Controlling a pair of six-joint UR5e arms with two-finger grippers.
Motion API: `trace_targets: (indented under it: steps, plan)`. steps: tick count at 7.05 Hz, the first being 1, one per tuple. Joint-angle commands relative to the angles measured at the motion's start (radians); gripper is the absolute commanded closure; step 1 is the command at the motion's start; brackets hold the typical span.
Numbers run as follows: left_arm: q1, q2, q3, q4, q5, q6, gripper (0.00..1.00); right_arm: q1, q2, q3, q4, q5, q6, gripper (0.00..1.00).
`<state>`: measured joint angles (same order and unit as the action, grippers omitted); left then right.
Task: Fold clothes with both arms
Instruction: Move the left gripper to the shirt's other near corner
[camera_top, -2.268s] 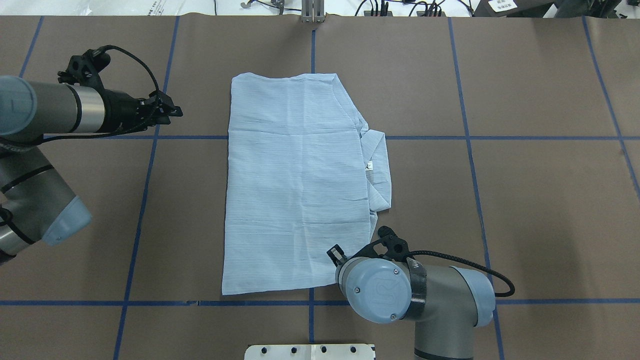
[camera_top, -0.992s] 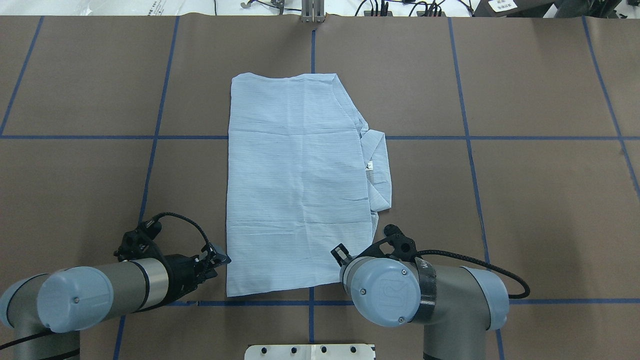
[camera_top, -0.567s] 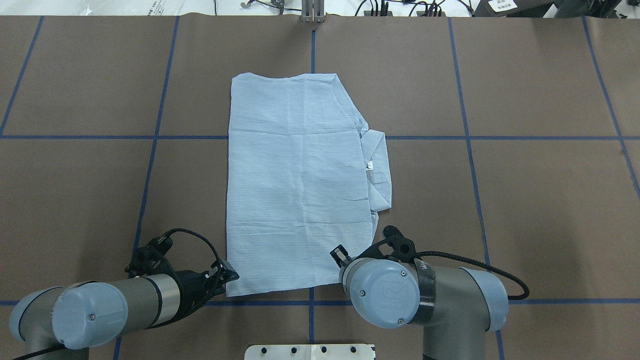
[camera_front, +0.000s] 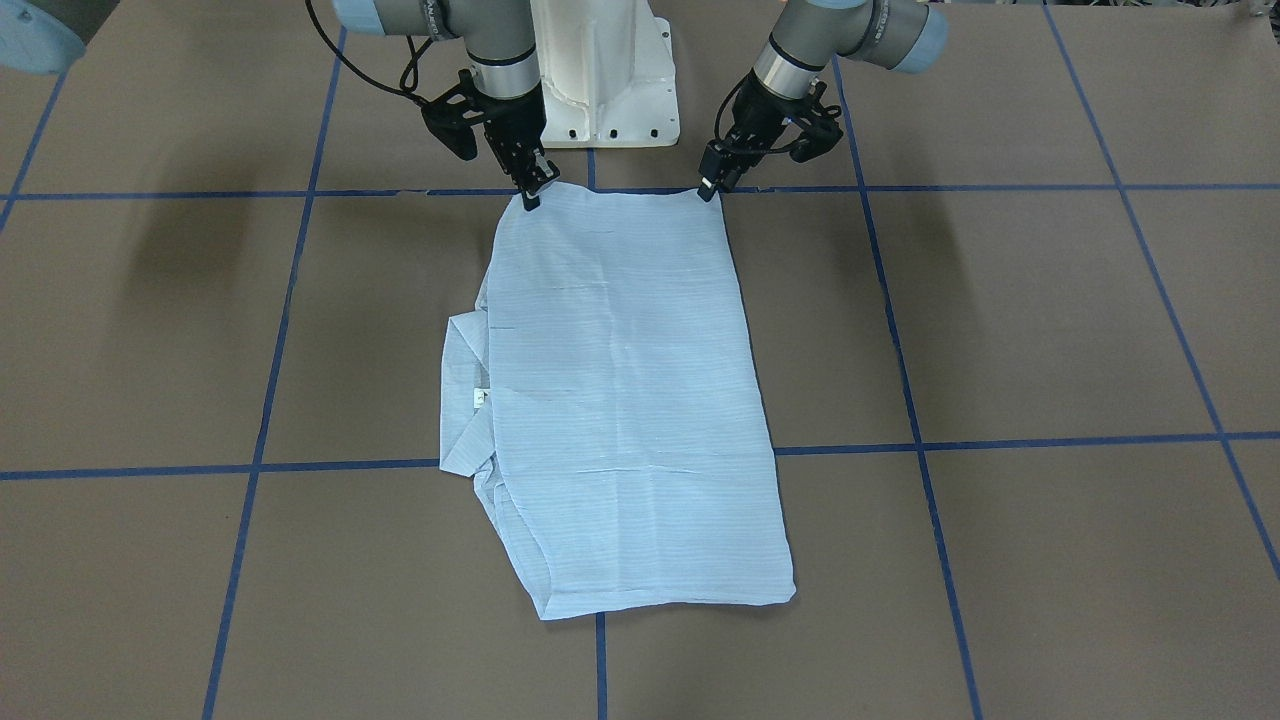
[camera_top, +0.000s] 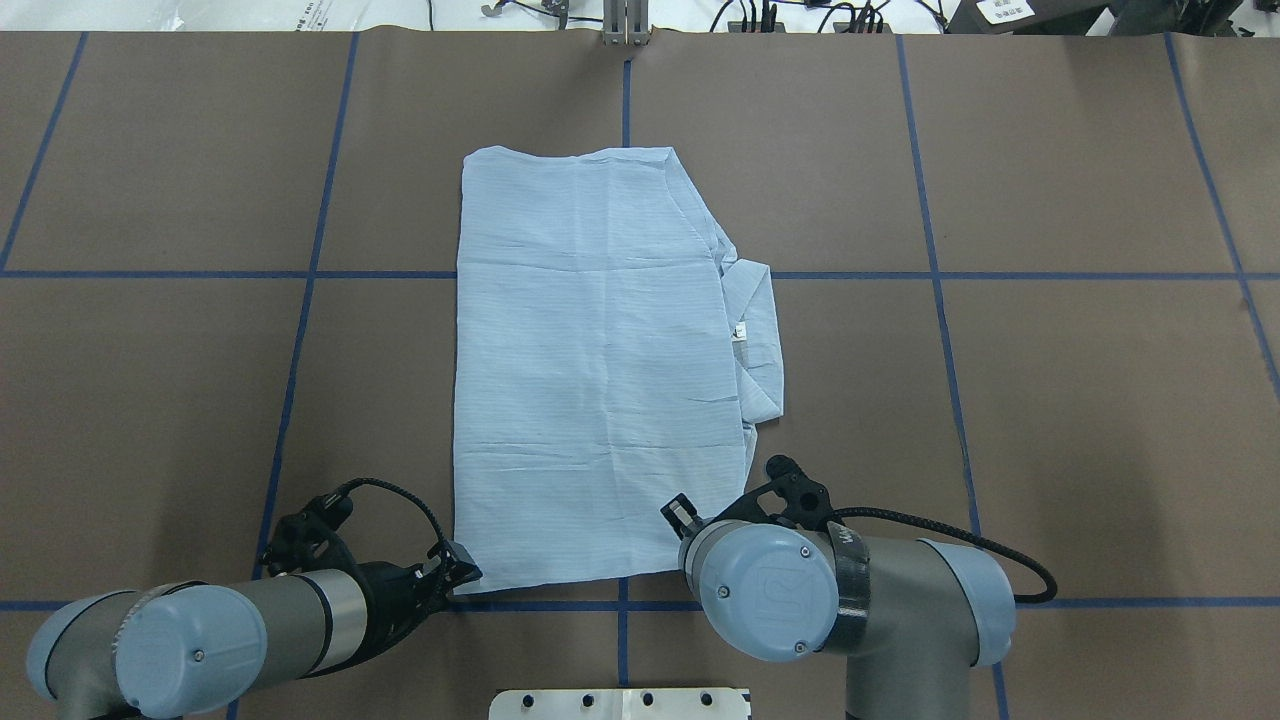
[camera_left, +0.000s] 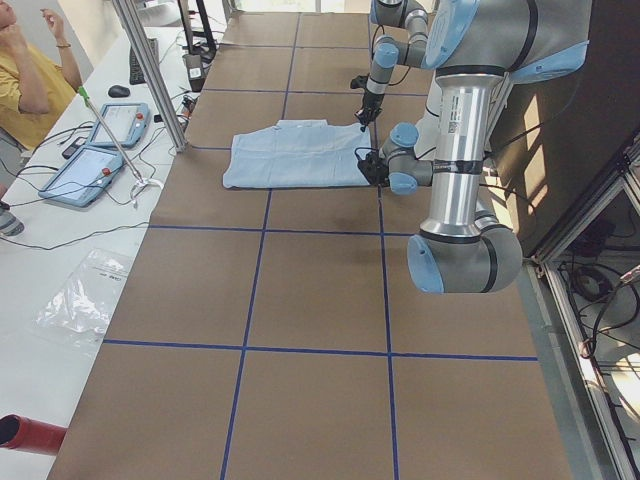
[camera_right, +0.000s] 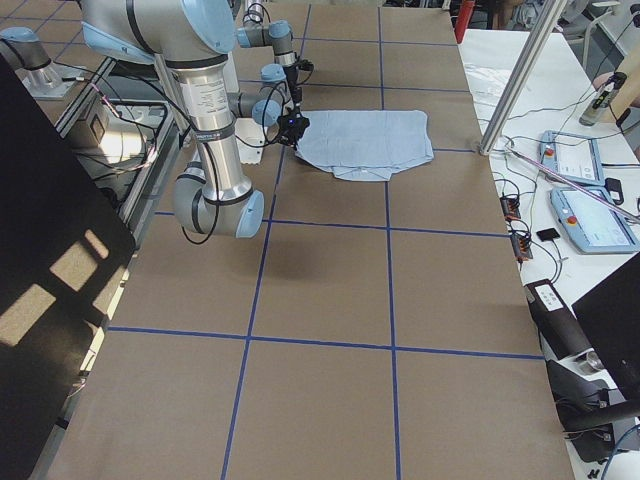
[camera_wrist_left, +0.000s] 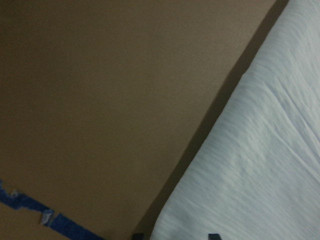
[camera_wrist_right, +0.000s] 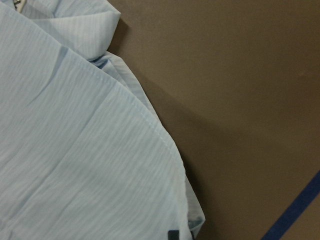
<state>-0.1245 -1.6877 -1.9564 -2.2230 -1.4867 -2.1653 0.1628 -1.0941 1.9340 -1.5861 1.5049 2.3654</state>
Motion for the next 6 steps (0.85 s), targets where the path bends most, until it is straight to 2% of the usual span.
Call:
trace_targets:
  steps: [1, 2, 3, 4, 6]
  plan:
    - [0.02, -0.009, 0.014, 0.0, -0.001, 0.001, 0.47, 0.0, -0.003, 0.0, 0.0, 0.0, 0.0, 1.0]
    - [0.02, -0.015, 0.022, 0.0, -0.001, -0.001, 0.53, 0.0, -0.003, 0.0, 0.0, 0.0, 0.0, 1.0]
    - [0.02, -0.018, 0.019, 0.0, 0.0, -0.001, 0.7, 0.0, -0.003, 0.0, 0.0, 0.0, 0.0, 1.0]
    - [0.02, -0.018, 0.019, 0.0, 0.002, -0.002, 1.0, 0.0, -0.003, 0.0, 0.0, 0.0, 0.0, 1.0]
    - [0.016, -0.02, -0.001, 0.0, 0.002, -0.001, 1.0, 0.0, -0.003, 0.0, 0.0, 0.0, 0.0, 1.0]
